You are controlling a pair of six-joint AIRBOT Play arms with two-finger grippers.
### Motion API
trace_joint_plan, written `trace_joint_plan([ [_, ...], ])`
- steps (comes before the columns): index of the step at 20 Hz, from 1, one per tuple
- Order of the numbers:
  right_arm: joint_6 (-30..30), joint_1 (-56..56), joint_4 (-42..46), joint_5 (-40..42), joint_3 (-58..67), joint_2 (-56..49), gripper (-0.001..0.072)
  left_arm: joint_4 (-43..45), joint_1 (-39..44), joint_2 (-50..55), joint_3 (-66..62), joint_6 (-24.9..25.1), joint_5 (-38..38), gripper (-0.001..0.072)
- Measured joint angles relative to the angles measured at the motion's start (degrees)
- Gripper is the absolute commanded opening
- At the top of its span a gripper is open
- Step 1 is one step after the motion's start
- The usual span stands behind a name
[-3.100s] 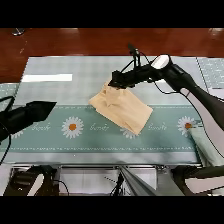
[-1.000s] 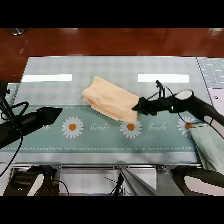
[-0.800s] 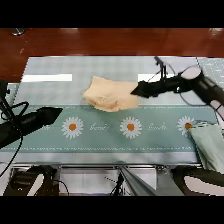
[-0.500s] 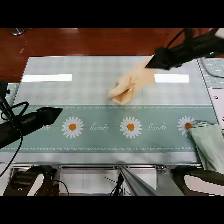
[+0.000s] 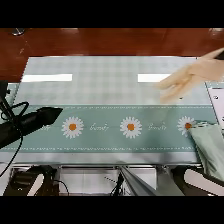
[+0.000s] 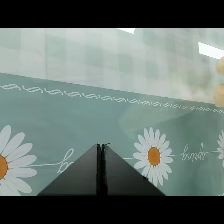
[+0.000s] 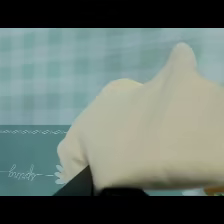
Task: Fold the shirts.
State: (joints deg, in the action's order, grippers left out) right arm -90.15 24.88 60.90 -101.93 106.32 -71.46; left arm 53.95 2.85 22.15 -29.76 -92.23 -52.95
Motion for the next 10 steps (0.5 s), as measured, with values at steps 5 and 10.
trace_joint_plan([
  [5,-1.5,14.6,7.5,-3.4,-9.8,10.1,0.0021,0.0,0.0,0.0,0.0,0.0,0.0,0.002],
  [10,-2.4,26.3,21.1,-4.0,-27.0,23.2,0.0022,0.0,0.0,0.0,0.0,0.0,0.0,0.002],
])
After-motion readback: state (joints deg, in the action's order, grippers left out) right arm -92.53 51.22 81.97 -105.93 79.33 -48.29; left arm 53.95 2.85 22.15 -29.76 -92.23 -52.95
